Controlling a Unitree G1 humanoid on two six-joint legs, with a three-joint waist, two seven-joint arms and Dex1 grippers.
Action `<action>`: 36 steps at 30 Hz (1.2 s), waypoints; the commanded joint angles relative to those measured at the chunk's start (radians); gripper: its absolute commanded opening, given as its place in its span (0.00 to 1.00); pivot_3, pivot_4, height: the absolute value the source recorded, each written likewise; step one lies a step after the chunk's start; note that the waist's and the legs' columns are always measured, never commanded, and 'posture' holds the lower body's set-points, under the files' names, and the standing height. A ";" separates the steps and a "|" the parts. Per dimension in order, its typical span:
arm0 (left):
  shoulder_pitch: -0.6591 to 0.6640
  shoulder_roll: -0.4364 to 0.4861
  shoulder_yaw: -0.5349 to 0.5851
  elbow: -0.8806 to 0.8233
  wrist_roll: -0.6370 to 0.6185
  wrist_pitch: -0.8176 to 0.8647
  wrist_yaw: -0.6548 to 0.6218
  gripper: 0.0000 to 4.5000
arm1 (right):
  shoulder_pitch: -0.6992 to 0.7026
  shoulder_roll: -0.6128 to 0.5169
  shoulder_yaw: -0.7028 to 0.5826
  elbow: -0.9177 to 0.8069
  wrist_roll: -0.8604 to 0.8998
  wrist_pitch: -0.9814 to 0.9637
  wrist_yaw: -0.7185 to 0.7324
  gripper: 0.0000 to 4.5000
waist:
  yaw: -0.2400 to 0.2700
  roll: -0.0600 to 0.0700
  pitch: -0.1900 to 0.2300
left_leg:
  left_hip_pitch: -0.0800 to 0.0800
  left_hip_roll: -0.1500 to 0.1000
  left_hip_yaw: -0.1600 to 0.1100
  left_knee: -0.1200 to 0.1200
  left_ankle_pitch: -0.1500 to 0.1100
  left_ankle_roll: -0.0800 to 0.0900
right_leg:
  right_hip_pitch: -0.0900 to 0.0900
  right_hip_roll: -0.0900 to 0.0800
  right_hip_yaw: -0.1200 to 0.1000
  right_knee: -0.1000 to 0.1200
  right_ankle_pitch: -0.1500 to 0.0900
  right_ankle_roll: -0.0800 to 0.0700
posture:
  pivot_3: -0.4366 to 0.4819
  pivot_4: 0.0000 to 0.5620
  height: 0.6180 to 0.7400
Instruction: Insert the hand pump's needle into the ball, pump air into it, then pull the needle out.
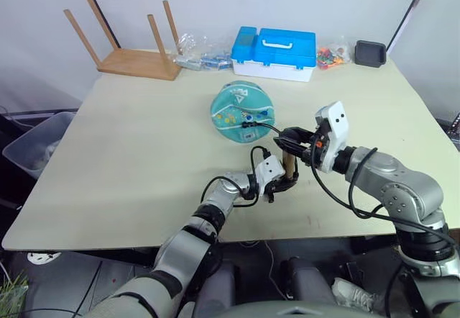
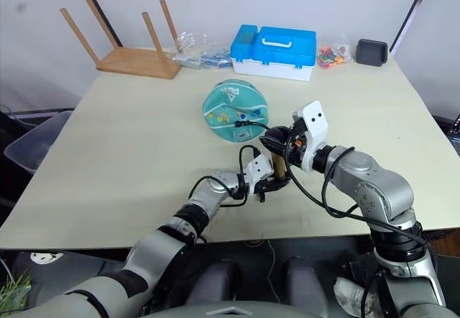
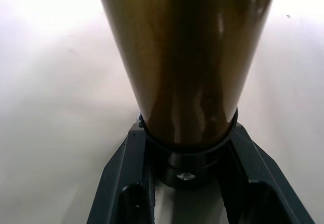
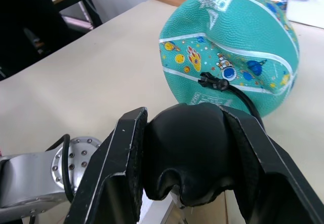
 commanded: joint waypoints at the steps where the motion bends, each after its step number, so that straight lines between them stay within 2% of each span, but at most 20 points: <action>1: -0.005 0.047 -0.027 0.069 0.065 -0.012 0.002 0.24 | 0.087 -0.014 0.010 0.064 -0.074 0.052 -0.065 0.36 | 0.000 -0.001 -0.002 | 0.000 0.000 0.000 0.000 0.000 0.000 | 0.000 0.000 0.000 0.000 0.000 0.000 | 0.48 0.27 1.00; 11: -0.009 0.030 -0.039 0.098 0.081 -0.017 0.001 0.24 | 0.109 -0.007 0.037 0.053 -0.089 0.038 -0.075 0.36 | 0.000 -0.007 -0.010 | 0.002 0.000 0.000 -0.002 0.000 0.000 | 0.001 0.000 0.000 -0.001 -0.001 -0.001 | 0.48 0.27 1.00; 16: 0.004 0.028 -0.042 0.108 0.086 -0.016 0.004 0.24 | 0.056 -0.030 -0.028 0.003 -0.053 0.034 -0.062 0.36 | 0.001 -0.008 -0.011 | 0.002 0.001 0.000 -0.002 0.000 0.000 | 0.001 0.000 0.000 -0.001 -0.001 0.000 | 0.48 0.27 1.00; 26: 0.036 0.036 -0.065 0.129 0.110 -0.023 0.036 0.24 | -0.155 -0.089 -0.254 -0.167 0.198 0.185 -0.103 0.36 | 0.005 0.000 -0.002 | -0.002 0.000 -0.002 -0.002 0.000 0.000 | -0.001 -0.001 -0.001 -0.002 -0.001 -0.001 | 0.48 0.27 1.00; 36: 0.061 0.046 -0.075 0.129 0.113 -0.032 0.042 0.24 | -0.358 -0.219 -0.411 -0.154 0.512 0.307 -0.230 0.36 | 0.007 0.004 0.004 | -0.005 -0.001 -0.009 -0.001 0.000 0.000 | -0.002 -0.002 -0.003 -0.002 0.000 0.000 | 0.48 0.27 1.00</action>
